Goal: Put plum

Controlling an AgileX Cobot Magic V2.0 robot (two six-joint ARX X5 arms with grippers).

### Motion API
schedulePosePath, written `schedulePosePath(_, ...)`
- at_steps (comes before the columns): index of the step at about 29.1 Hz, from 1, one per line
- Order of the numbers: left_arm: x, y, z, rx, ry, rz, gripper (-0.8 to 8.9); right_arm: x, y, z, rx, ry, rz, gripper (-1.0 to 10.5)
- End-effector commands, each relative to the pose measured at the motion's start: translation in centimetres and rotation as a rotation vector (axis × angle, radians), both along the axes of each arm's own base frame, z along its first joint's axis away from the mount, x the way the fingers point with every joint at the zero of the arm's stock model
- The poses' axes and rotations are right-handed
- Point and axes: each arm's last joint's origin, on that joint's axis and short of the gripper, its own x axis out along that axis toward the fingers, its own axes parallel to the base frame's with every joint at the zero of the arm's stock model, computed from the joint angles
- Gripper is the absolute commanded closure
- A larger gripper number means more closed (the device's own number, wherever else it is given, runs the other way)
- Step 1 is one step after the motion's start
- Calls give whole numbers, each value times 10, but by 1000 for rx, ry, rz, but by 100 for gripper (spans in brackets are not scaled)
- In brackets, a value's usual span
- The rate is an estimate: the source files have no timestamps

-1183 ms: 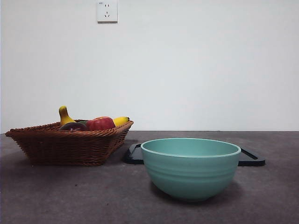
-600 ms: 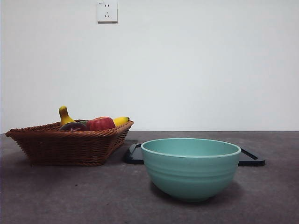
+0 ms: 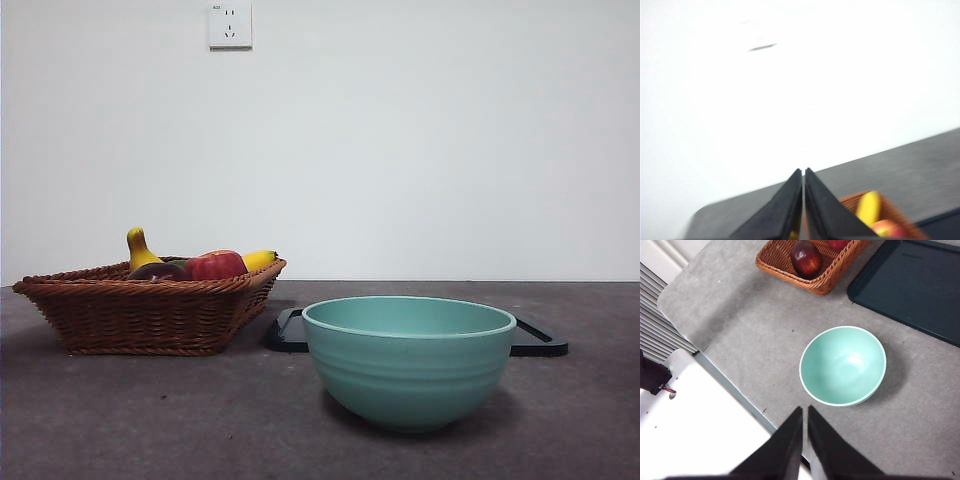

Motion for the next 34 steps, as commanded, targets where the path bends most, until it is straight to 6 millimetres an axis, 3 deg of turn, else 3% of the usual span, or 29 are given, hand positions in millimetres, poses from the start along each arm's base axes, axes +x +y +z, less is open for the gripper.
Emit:
schedulePosePath(1, 2, 4, -25, -4, -8, 75, 806, 0, 1, 5, 6, -28, 10, 942)
schedulePosePath(9, 5, 9, -103, -15, 80, 168, 806, 0, 1, 5, 6, -28, 10, 942)
schedulePosePath(15, 5, 10, -144, -16, 135, 183, 806, 0, 1, 5, 6, -28, 10, 942)
schedulePosePath(24, 5, 10, -177, -30, 228, 186, 806, 0, 1, 5, 6, -28, 10, 942)
schedulePosePath(34, 5, 10, -191, -44, 323, 186, 806, 0, 1, 6, 10, -33, 10, 942)
